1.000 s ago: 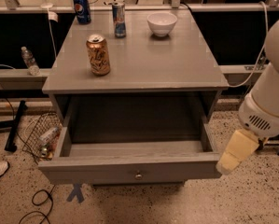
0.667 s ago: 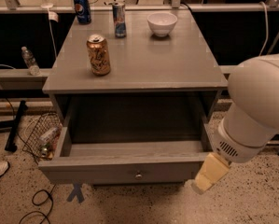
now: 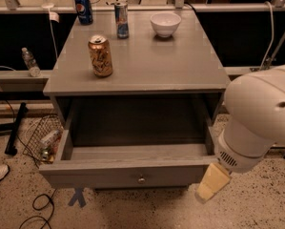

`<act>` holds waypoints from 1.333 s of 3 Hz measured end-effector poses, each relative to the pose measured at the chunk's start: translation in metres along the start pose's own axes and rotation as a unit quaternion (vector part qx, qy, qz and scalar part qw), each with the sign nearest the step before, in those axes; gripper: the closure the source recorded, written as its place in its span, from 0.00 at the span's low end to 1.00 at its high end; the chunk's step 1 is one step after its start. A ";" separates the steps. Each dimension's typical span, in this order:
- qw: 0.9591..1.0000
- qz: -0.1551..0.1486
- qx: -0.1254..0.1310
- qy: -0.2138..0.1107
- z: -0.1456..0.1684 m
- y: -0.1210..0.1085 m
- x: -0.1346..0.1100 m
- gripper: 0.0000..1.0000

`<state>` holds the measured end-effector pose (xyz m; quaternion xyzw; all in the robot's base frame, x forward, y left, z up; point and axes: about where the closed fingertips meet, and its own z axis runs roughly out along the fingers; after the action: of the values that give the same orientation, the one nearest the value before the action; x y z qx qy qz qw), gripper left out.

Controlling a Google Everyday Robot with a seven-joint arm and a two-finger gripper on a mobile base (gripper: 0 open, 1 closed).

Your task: Close top drawer

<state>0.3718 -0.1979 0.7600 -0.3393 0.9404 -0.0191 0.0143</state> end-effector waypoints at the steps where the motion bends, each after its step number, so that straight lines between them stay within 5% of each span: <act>1: 0.998 0.037 0.007 0.047 0.058 0.001 0.006 0.00; 2: 0.996 0.059 0.015 0.069 0.084 -0.001 0.010 0.00; 4: 0.993 0.085 -0.022 0.073 0.133 0.016 0.000 0.41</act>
Offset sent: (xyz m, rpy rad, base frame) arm -0.0030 -0.0134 -0.1152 -0.1533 0.1081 -0.1828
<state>0.3666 -0.1894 0.6266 -0.2559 0.9646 -0.0214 -0.0603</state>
